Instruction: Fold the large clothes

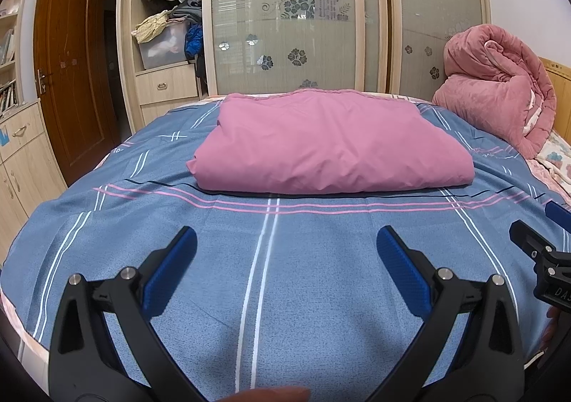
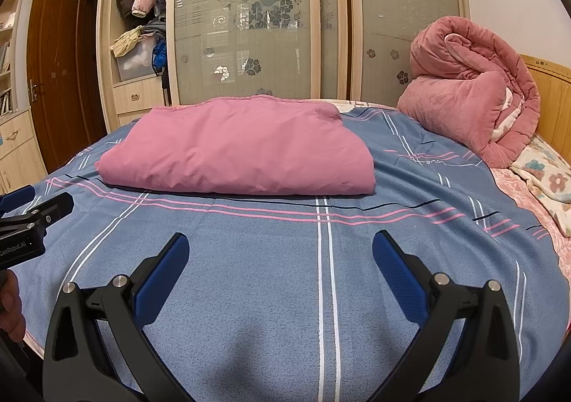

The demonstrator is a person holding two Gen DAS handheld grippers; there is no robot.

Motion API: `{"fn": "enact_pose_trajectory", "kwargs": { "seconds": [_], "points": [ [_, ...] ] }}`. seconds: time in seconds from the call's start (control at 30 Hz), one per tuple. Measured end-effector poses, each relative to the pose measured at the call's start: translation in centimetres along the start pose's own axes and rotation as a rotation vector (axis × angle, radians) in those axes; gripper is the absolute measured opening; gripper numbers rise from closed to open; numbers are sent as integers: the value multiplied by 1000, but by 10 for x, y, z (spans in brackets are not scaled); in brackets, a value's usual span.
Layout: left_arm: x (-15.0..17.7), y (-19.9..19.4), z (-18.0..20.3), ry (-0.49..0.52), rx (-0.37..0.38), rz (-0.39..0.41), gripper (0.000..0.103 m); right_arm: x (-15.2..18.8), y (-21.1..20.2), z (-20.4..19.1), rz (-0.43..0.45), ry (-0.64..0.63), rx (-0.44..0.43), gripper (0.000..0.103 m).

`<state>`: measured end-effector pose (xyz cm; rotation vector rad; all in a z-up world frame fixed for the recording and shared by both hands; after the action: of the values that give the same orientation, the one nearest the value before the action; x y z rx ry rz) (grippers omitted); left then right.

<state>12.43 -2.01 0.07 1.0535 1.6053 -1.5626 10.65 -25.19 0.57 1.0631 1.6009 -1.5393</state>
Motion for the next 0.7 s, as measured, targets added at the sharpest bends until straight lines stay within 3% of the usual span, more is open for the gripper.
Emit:
{"fn": "enact_pose_trajectory", "kwargs": {
  "seconds": [0.7],
  "points": [
    [2,0,-1,-3,5,-3,101,1,1,2,-8,-7,-8,102]
  ]
}}
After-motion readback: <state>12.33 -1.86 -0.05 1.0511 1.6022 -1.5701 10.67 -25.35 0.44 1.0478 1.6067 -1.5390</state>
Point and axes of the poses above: each gripper's, at about its wrist camera, not at the fingertips, and y roughly the way its jaws point, z to its right, x to its underside, the point moved 3 cm from there along y, roughly the way its jaws point, and after that the axes turned 3 degrees about y, right-handed, at the moved point
